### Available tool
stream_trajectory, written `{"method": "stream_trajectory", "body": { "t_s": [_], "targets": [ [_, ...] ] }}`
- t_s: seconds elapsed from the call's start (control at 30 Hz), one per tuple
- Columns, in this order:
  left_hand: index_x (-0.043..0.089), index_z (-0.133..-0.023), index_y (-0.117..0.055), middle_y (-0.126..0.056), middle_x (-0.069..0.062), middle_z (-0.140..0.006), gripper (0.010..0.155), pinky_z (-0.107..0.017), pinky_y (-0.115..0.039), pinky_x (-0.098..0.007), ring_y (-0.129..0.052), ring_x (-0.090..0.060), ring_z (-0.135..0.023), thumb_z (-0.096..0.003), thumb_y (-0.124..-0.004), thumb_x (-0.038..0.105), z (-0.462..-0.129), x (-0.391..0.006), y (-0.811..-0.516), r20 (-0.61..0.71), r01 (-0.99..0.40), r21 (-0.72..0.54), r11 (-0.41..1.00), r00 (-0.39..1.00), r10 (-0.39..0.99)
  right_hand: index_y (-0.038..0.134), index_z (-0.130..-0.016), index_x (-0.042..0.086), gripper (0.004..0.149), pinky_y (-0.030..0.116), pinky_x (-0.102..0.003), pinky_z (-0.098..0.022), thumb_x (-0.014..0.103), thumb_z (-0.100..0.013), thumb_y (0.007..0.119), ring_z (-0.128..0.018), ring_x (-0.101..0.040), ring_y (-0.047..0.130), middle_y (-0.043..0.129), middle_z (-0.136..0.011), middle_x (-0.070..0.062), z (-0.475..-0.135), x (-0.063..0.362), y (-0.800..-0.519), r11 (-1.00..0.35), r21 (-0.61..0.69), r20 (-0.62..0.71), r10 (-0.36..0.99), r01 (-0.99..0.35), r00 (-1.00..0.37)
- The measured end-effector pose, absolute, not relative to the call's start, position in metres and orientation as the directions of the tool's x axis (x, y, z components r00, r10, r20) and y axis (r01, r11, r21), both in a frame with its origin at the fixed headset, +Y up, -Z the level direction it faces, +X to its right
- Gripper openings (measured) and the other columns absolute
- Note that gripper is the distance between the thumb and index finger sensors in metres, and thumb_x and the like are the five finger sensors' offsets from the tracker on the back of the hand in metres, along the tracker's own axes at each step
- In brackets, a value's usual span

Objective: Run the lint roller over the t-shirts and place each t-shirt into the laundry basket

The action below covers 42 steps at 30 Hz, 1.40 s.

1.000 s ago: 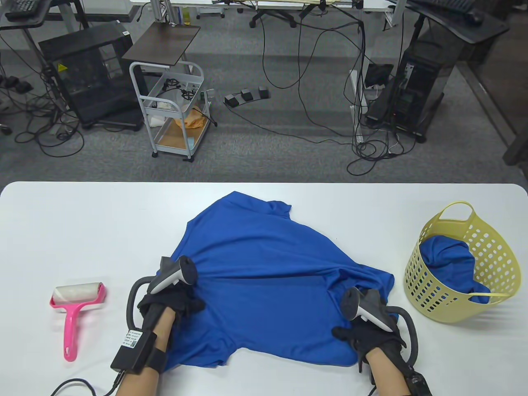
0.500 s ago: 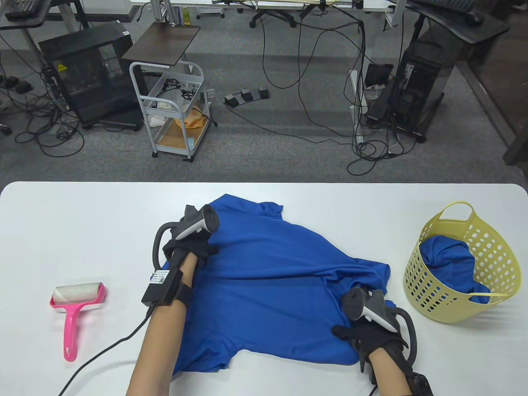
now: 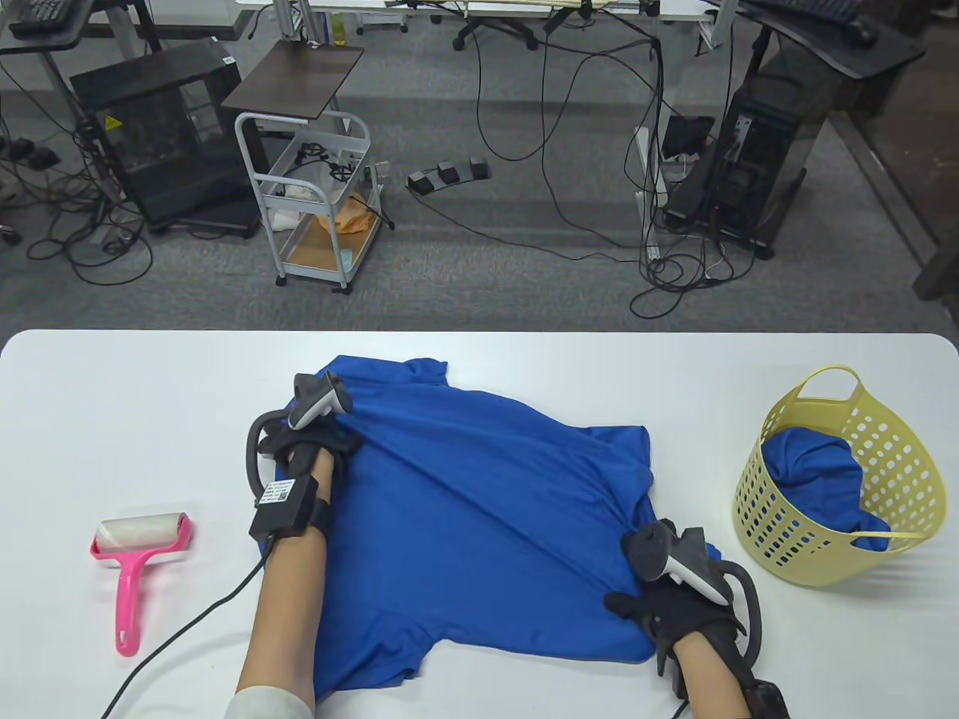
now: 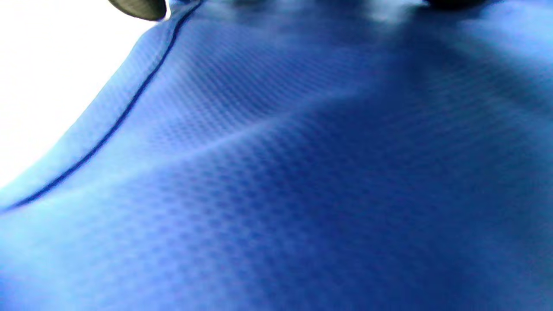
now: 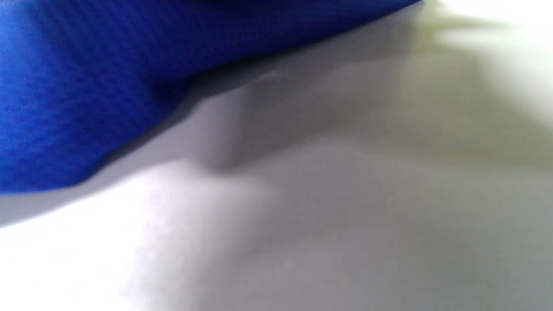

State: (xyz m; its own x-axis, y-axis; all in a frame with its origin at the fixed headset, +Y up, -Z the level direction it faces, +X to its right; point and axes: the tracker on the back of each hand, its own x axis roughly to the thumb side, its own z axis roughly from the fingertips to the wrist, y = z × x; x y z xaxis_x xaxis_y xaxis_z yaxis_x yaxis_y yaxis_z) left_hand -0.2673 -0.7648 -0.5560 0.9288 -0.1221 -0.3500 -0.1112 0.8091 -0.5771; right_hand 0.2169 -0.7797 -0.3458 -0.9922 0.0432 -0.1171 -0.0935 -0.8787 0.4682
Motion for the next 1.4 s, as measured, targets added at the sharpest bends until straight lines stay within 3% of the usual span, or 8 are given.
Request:
{"method": "stream_trajectory", "body": {
  "t_s": [0.3, 0.4, 0.53, 0.7, 0.83, 1.13, 1.23, 1.4],
  "targets": [
    [0.039, -0.107, 0.001, -0.005, -0.002, -0.117, 0.086, -0.081, -0.033, -0.059, -0.016, -0.044, -0.11, -0.0462, -0.052, 0.07, -0.542, -0.263, -0.758, -0.31, -0.121, -0.637, 0.762, 0.945, -0.109, 0.024, -0.106, 0.038, 0.077, 0.042, -0.065, -0.072, 0.063, -0.043, 0.061, -0.104, -0.045, 0.028, 0.011, -0.117, -0.009, -0.34, 0.225, -0.761, -0.931, 0.327, -0.116, 0.129, -0.16, -0.985],
    [0.042, -0.106, 0.002, 0.01, 0.003, -0.112, 0.086, -0.08, -0.021, -0.061, 0.002, -0.04, -0.107, -0.0493, -0.059, 0.064, -0.525, -0.26, -0.748, -0.217, -0.172, -0.596, 0.785, 0.975, 0.048, 0.049, -0.105, 0.032, 0.065, 0.064, -0.055, -0.068, 0.054, -0.046, 0.066, -0.096, -0.039, 0.066, 0.049, -0.116, -0.011, -0.333, 0.235, -0.741, -0.965, 0.139, -0.148, 0.203, -0.224, -0.968],
    [0.039, -0.109, -0.007, 0.004, 0.0, -0.113, 0.084, -0.079, -0.031, -0.064, -0.012, -0.042, -0.111, -0.0497, -0.062, 0.063, -0.482, -0.248, -0.728, -0.074, -0.021, -0.585, 0.811, 0.997, -0.027, 0.062, -0.101, 0.027, 0.05, 0.083, -0.038, -0.05, 0.037, -0.052, 0.07, -0.075, -0.027, 0.089, 0.071, -0.106, -0.011, -0.328, 0.243, -0.735, -0.986, -0.028, -0.311, 0.167, -0.167, -0.936],
    [0.033, -0.113, -0.021, -0.014, -0.006, -0.117, 0.081, -0.076, -0.047, -0.067, -0.037, -0.043, -0.113, -0.0513, -0.067, 0.059, -0.435, -0.237, -0.726, -0.023, -0.006, -0.642, 0.767, 1.0, -0.011, 0.062, -0.1, 0.029, 0.049, 0.085, -0.027, -0.042, 0.031, -0.052, 0.072, -0.064, -0.017, 0.092, 0.076, -0.101, -0.006, -0.346, 0.233, -0.747, -0.988, 0.145, -0.358, -0.103, 0.054, -0.928],
    [0.033, -0.113, -0.016, -0.01, -0.007, -0.117, 0.086, -0.076, -0.045, -0.068, -0.031, -0.047, -0.112, -0.0495, -0.066, 0.063, -0.401, -0.237, -0.74, -0.016, 0.031, -0.662, 0.749, 0.998, -0.056, 0.057, -0.102, 0.028, 0.064, 0.083, -0.024, -0.043, 0.052, -0.045, 0.071, -0.063, -0.013, 0.087, 0.073, -0.091, -0.002, -0.358, 0.229, -0.756, -0.961, 0.265, -0.37, -0.18, 0.082, -0.911],
    [0.034, -0.109, -0.006, -0.001, -0.006, -0.114, 0.086, -0.076, -0.034, -0.068, -0.012, -0.048, -0.108, -0.0477, -0.056, 0.065, -0.375, -0.243, -0.773, -0.015, -0.022, -0.615, 0.788, 1.0, 0.016, 0.061, -0.088, 0.034, 0.042, 0.065, -0.059, -0.068, 0.045, -0.049, 0.074, -0.096, -0.041, 0.068, 0.059, -0.111, -0.009, -0.35, 0.229, -0.735, -0.978, 0.12, -0.295, 0.132, -0.173, -0.946],
    [0.034, -0.109, -0.006, 0.0, -0.006, -0.114, 0.085, -0.076, -0.034, -0.068, -0.012, -0.048, -0.108, -0.0476, -0.055, 0.065, -0.374, -0.243, -0.774, -0.011, -0.018, -0.608, 0.794, 1.0, 0.015, 0.061, -0.086, 0.026, 0.043, 0.069, -0.057, -0.065, 0.04, -0.05, 0.078, -0.09, -0.039, 0.079, 0.069, -0.105, -0.011, -0.339, 0.234, -0.708, -0.911, -0.052, -0.208, 0.412, -0.41, -0.887],
    [0.034, -0.109, -0.005, 0.0, -0.006, -0.114, 0.085, -0.076, -0.033, -0.068, -0.011, -0.048, -0.108, -0.0477, -0.055, 0.065, -0.374, -0.243, -0.774, -0.01, -0.016, -0.609, 0.793, 1.0, 0.013, 0.059, -0.084, 0.031, 0.041, 0.089, -0.042, -0.05, 0.036, -0.05, 0.081, -0.063, -0.019, 0.104, 0.09, -0.085, 0.0, -0.323, 0.234, -0.677, -0.862, -0.182, -0.089, 0.494, -0.473, -0.865]
  ]
}}
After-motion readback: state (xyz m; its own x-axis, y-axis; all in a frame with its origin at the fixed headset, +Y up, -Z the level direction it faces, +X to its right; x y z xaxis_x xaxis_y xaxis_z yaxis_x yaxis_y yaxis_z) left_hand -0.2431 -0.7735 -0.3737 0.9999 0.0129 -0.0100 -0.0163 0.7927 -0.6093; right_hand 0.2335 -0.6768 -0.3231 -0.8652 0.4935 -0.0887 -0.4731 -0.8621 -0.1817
